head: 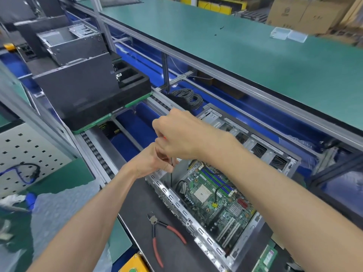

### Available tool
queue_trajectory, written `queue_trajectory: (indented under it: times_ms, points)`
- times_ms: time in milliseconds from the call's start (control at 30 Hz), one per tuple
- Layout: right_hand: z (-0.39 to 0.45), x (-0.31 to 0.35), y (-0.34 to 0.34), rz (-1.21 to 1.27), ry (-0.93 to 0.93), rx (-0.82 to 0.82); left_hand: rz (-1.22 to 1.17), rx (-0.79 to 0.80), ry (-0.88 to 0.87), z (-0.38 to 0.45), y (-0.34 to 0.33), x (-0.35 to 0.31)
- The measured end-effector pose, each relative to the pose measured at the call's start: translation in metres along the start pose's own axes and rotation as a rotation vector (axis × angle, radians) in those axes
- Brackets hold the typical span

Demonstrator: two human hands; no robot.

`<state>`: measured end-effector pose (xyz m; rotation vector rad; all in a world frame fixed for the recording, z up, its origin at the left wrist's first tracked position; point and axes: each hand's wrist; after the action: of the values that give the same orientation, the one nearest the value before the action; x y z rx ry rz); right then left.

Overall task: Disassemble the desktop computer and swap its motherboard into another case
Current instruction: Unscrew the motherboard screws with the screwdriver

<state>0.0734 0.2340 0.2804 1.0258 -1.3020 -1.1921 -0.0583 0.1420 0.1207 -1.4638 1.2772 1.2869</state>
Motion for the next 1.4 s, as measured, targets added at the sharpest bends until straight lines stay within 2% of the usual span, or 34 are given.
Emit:
queue_trajectory:
  times_ms: [167, 200, 300, 367, 600, 700, 833, 900, 1000, 1133, 1200, 1300, 1400]
  points:
    - [-0.013, -0.016, 0.014, 0.327, 0.108, 0.133, -0.005, 0.021, 0.024, 0.001, 0.000, 0.000]
    - [-0.013, -0.015, 0.014, 0.301, 0.083, 0.115, -0.005, 0.017, 0.023, 0.001, -0.001, -0.001]
    - [-0.006, -0.004, 0.004, -0.017, -0.064, -0.029, -0.032, 0.000, 0.043, 0.002, 0.000, -0.003]
    - [-0.001, 0.006, 0.001, -0.126, -0.093, -0.062, -0.037, 0.007, 0.044, 0.002, -0.001, -0.004]
    - [-0.005, -0.011, 0.010, 0.103, 0.124, 0.083, -0.044, -0.015, 0.052, 0.003, 0.000, -0.001]
    - [-0.013, -0.016, 0.012, 0.236, 0.116, 0.075, -0.045, 0.014, 0.026, 0.003, -0.002, -0.002]
    - [-0.008, -0.004, 0.000, -0.095, -0.061, -0.085, -0.040, -0.012, 0.035, 0.005, -0.001, -0.001]
    - [-0.004, 0.001, -0.001, -0.107, -0.044, -0.097, -0.028, 0.012, 0.029, 0.004, -0.001, -0.001]
    - [-0.002, -0.007, 0.003, 0.002, 0.086, -0.001, -0.006, 0.035, 0.004, 0.003, 0.000, -0.002]
    - [-0.012, -0.018, 0.013, 0.252, 0.140, 0.081, -0.048, 0.027, 0.024, 0.004, 0.000, 0.000]
    - [-0.012, -0.015, 0.009, 0.147, 0.105, 0.015, -0.054, 0.034, 0.021, 0.005, 0.000, 0.000]
    - [-0.007, -0.002, 0.002, -0.125, -0.053, -0.097, -0.084, 0.057, 0.034, 0.007, 0.002, 0.001]
    - [-0.001, -0.001, 0.001, -0.094, 0.000, -0.075, -0.077, 0.062, 0.054, 0.008, 0.003, 0.003]
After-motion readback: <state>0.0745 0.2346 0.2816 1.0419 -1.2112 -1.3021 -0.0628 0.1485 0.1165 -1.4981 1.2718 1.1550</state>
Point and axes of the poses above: each hand's wrist, its own z-axis towards the middle knuckle, its own y-axis out of the back of the hand, x = y × z, and after that the axes turned 1 degree about -z, right-handed
